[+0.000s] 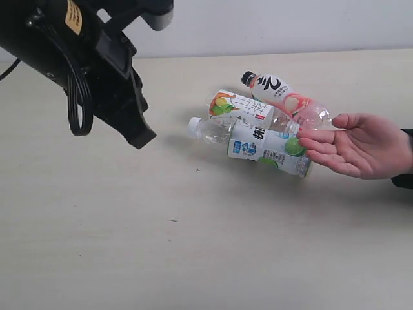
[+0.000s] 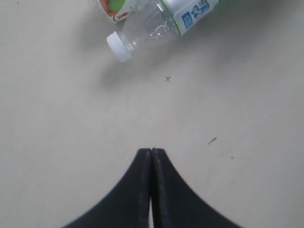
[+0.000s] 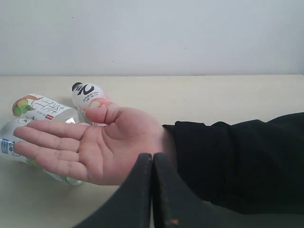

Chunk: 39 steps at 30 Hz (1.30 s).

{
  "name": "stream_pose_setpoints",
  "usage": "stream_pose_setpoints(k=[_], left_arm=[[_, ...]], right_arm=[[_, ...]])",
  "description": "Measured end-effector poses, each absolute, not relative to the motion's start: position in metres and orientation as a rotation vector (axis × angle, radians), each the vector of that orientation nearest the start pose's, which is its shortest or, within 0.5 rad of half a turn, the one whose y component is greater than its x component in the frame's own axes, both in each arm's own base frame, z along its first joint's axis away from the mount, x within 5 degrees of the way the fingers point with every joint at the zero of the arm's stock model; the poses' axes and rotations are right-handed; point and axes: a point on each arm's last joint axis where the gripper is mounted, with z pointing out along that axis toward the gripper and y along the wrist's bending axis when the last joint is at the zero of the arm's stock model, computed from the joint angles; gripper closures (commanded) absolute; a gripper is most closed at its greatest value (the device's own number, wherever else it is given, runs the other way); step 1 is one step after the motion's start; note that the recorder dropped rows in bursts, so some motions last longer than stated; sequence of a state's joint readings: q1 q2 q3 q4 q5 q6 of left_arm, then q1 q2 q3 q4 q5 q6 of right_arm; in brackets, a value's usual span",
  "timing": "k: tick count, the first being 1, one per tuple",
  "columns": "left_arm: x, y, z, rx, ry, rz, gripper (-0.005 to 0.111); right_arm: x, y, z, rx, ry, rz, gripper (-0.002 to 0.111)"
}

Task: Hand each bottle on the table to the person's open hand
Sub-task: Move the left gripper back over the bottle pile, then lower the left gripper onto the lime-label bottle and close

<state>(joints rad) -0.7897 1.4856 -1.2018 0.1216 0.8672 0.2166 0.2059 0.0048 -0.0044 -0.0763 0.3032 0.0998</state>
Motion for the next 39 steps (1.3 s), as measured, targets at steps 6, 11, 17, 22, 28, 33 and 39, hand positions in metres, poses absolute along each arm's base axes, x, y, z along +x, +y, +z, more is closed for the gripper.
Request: stream_pose_setpoints(k=[6,11,17,22,28,33,39], left_arm=[[0.239,-0.226,0.285,1.613,2.282,0.022,0.107],[0.244,-0.230,0.285,1.685,2.261,0.026,0.107],[0.244,-0.230,0.285,1.780,2.180,0.045,0.107],[0.251,-0.237,0.278,1.896,2.074,0.070,0.107],[0.280,-0.265,0.253,1.956,2.061,0.079,0.107],[0.307,-0.292,0.233,2.050,1.968,0.099,0.097],[0.324,-0.308,0.218,2.173,1.790,0.133,0.048]], right_arm=[[0.054,0.009,0.187,-0.143,1.783,0.147,0.108],[0.054,0.009,0.187,-0.143,1.783,0.147,0.108],[0.054,0.009,0.187,-0.143,1.783,0.147,0.108],[0.054,0.009,0.187,-0.143,1.783,0.147,0.108],[0.054,0.009,0.187,-0.144,1.785,0.147,0.108],[0.054,0.009,0.187,-0.144,1.785,0.147,0.108],[0.054,0.009,0.187,-0.144,1.785,0.147,0.108]])
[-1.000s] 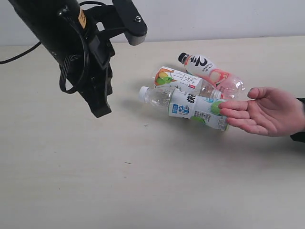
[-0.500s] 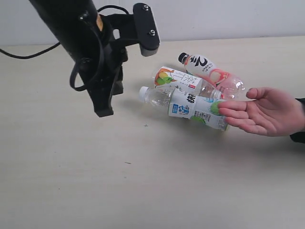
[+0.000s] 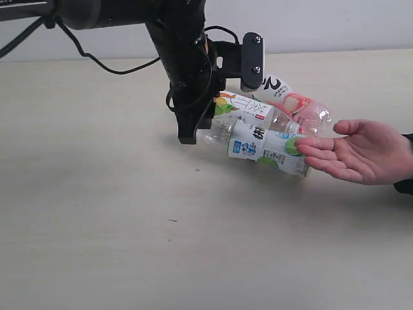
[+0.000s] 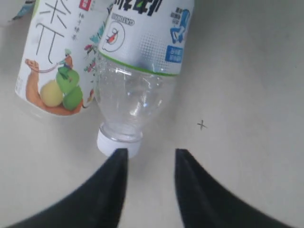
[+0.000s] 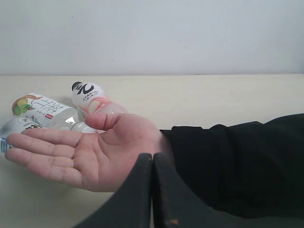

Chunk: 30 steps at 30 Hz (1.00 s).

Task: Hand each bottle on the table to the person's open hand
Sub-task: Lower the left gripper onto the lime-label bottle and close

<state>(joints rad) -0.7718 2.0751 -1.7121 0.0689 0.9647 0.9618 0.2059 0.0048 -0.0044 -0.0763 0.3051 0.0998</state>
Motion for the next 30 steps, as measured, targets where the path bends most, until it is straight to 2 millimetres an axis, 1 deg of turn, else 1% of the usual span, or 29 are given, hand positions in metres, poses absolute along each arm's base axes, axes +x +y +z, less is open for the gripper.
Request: stream_pose_setpoints(k=[1,3,5,8,14,18,20,23,25,30], left_arm=[[0.325,-0.309,0.215,-2.694,-2.178,-0.169,0.048],[0.328,-0.312,0.210,-2.746,-2.137,-0.183,0.053],[0.330,-0.316,0.206,-2.778,-2.136,-0.176,0.056],[0.334,-0.322,0.205,-2.786,-2.151,-0.142,0.055],[0.341,-0.334,0.210,-2.767,-2.142,-0.111,0.053],[0.336,-0.347,0.216,-2.789,-2.079,-0.102,0.053],[0.331,-0.356,0.215,-2.800,-2.036,-0.093,0.050],[0.325,-0.369,0.208,-2.820,-1.993,-0.073,0.044],[0.323,-0.375,0.201,-2.823,-1.971,-0.066,0.041],[0.327,-0.380,0.185,-2.824,-1.961,-0.077,0.041]], right_arm=[[0.054,0.009,0.187,-0.144,1.785,0.147,0.108],[0.054,0.009,0.187,-0.144,1.785,0.147,0.108],[0.054,0.009,0.187,-0.144,1.785,0.147,0.108],[0.054,0.009,0.187,-0.144,1.785,0.147,0.108],[0.054,0.009,0.187,-0.144,1.785,0.147,0.108],[0.054,0.009,0.187,-0.143,1.783,0.147,0.108],[0.054,0.009,0.187,-0.143,1.783,0.147,0.108],[0.054,0.009,0.187,-0.143,1.783,0.147,0.108],[0.054,0.009,0.187,-0.143,1.783,0.147,0.108],[0.054,0.009,0.187,-0.143,1.783,0.147,0.108]])
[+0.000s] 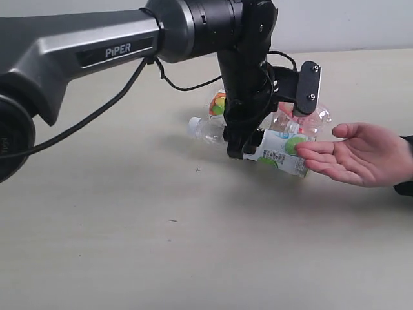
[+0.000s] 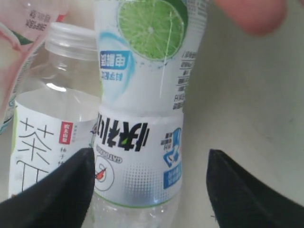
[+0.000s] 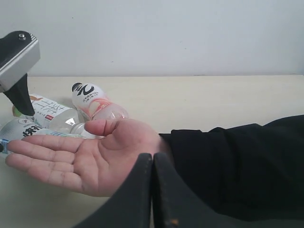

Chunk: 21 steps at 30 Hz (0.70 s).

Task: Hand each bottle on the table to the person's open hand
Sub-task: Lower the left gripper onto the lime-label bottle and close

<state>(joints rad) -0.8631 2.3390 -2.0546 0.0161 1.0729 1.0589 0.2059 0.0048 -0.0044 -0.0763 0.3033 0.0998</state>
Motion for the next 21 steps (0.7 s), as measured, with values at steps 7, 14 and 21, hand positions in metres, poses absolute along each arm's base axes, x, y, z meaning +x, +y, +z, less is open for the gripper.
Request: stream_pose_setpoints(k=[7,14,21], left_arm=[[0.331,-0.384,0.172,-2.842,-1.973,-0.081,0.041],[0.336,-0.391,0.149,-2.863,-1.977,-0.091,0.041],[0.336,-0.390,0.145,-2.832,-1.993,-0.082,0.029]], right_arm=[[0.054,0.009,0.187,-0.143,1.783,0.147,0.108],[0.054,0.009,0.187,-0.143,1.783,0.147,0.108],[0.054,0.009,0.187,-0.143,1.783,0.147,0.108]])
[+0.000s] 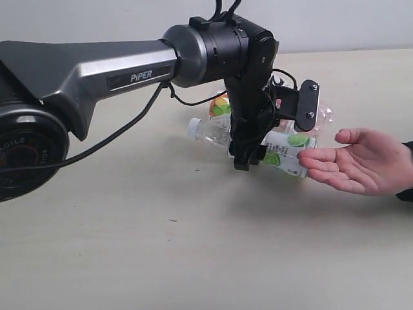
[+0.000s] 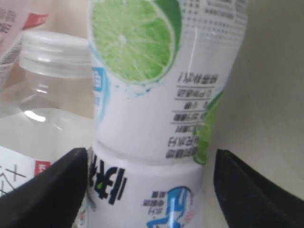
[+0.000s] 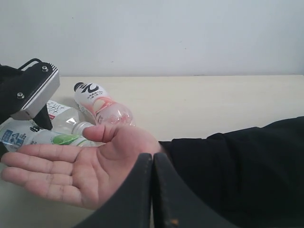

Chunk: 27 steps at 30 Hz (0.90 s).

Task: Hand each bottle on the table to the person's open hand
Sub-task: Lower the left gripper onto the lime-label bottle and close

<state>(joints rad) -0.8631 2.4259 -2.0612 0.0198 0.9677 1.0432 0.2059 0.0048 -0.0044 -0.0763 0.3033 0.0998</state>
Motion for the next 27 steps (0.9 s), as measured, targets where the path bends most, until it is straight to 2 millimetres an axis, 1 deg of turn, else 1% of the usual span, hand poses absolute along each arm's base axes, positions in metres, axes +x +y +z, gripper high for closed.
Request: stream_pose_setpoints(k=[3,15,17,22,23,25,27], left_arm=[[0.335,-0.389,0.144,-2.799,-2.001,-0.075,0.028],[0.333,-0.390,0.142,-2.784,-2.010,-0.058,0.029],[0.333,-0.390,0.138,-2.776,-2.010,-0.052,0.029],[0.332,-0.391,0.121,-2.745,-1.996,-0.033,0.029],[0.332,-0.391,0.121,-2.745,-1.996,-0.033,0.029],[0.332,-0.391,0.121,-2.743,-1.999,-0.032,0.032],[0.332,-0.390,0.121,-2.739,-1.996,-0.032,0.042]], right_arm=[[0.054,0.009,0.187,-0.143,1.783,0.147,0.108],[0.054,0.009,0.187,-0.143,1.783,0.147,0.108],[0.054,0.009,0.187,-0.143,1.783,0.147,0.108],[0.054,0.009,0.187,-0.143,1.783,0.147,0.108],[0.054,0.009,0.187,-0.143,1.783,0.147,0.108],[0.054,0.009,0.187,-0.143,1.783,0.147,0.108],[0.054,0.009,0.187,-0.143,1.783,0.147,0.108]])
